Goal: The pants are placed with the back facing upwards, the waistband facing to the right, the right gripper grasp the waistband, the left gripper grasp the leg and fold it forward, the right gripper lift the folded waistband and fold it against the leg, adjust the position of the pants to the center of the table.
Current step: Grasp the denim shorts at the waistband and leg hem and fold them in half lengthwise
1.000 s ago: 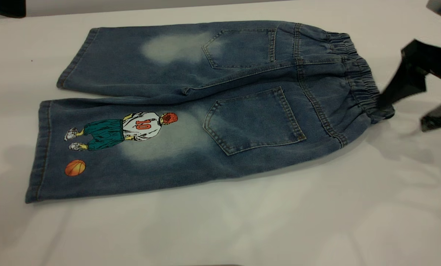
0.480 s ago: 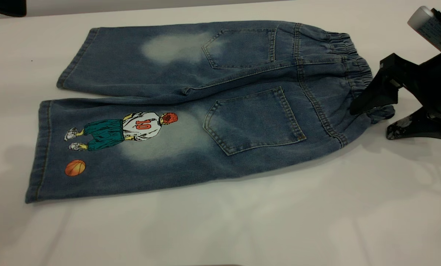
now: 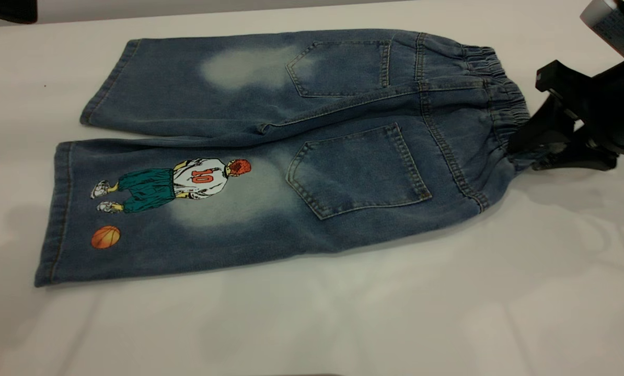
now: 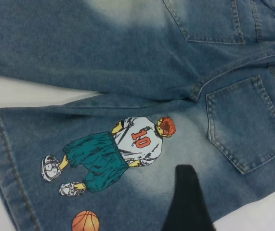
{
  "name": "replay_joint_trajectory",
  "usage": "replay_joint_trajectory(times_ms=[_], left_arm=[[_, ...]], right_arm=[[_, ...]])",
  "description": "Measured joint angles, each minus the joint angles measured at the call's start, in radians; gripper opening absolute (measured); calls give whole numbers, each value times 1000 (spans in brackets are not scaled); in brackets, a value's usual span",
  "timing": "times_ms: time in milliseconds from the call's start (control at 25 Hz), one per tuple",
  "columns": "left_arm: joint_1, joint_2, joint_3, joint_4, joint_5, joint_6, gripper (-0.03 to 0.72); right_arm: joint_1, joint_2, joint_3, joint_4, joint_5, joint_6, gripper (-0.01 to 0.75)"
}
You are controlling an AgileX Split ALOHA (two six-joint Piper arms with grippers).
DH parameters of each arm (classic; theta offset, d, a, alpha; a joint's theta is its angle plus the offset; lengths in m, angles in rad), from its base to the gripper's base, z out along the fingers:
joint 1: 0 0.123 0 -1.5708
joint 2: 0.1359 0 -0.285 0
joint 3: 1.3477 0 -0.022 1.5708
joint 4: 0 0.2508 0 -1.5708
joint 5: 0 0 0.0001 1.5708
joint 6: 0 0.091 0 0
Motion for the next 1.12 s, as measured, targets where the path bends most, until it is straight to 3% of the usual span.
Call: replay_joint_trajectory(times_ms=[80, 160, 320, 480, 800, 1120], left_arm=[[0, 1, 0, 0, -1, 0, 467], [0, 9, 0, 8, -1, 0, 467], [0, 65, 4, 63, -14, -18, 467], [0, 164, 30, 153, -95, -148, 467], [1, 422, 30, 323, -43, -368, 467], [1, 587, 30, 383, -155, -397, 467]], right_arm=[[-1, 0, 0, 0, 20, -1, 74], [-1, 0, 0, 0, 33, -1, 37], [-1, 0, 0, -2, 36, -3, 32], [-3, 0, 0, -17, 37, -3, 32], [-3, 0, 0, -31, 40, -7, 32], [-3, 0, -1, -42, 40, -8, 34]])
